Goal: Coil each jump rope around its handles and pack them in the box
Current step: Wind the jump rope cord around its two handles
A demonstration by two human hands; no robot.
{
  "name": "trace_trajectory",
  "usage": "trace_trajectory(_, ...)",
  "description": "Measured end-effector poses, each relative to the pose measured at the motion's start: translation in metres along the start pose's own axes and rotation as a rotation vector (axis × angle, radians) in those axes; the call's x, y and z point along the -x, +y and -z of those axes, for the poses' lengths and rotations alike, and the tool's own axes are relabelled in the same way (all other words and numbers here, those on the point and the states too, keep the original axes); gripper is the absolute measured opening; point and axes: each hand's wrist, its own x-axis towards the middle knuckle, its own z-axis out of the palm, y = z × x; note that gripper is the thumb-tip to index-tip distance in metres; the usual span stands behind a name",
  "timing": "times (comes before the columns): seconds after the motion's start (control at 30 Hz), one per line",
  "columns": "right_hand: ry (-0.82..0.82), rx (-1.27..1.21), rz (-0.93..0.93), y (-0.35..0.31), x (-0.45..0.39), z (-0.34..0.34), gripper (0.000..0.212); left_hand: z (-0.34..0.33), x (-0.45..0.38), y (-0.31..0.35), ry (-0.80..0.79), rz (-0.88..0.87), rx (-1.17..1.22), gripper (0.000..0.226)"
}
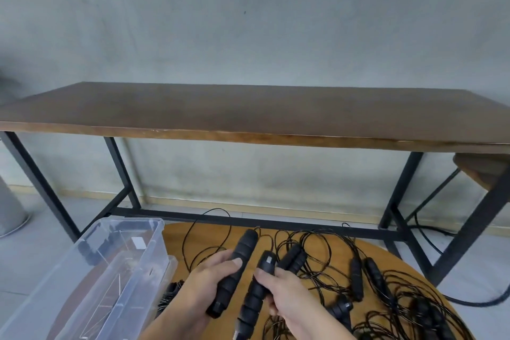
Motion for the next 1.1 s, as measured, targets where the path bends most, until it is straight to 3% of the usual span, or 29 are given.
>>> trace_trajectory(0.23,-0.156,-0.12,-0.032,-0.003,-0.003,-0.007,0.017,0.001,0.006,-0.01,-0.149,-0.113,-0.24,0.064)
trace_trajectory(0.33,-0.162,-0.175,-0.071,0.002,-0.004,-0.01,0.016,0.005,0.012,-0.012,-0.131,-0.128,-0.28,0.055)
trace_trajectory(0.5,-0.091,-0.144,-0.065,0.007,-0.002,-0.016,0.01,0.021,0.013,-0.019,0.107,-0.073,0.032,0.031)
trace_trajectory(0.63,-0.057,-0.149,-0.055,0.004,0.003,-0.024,0.01,0.036,0.016,-0.01,0.111,-0.059,0.079,0.024)
trace_trajectory(0.97,-0.05,-0.143,0.057,-0.019,0.01,-0.059,0.01,0.061,0.023,0.008,-0.089,0.022,-0.23,0.025)
trace_trajectory(1.1,-0.025,-0.111,0.099,-0.025,0.01,-0.069,0.014,0.071,0.019,0.013,-0.1,-0.04,-0.442,0.029)
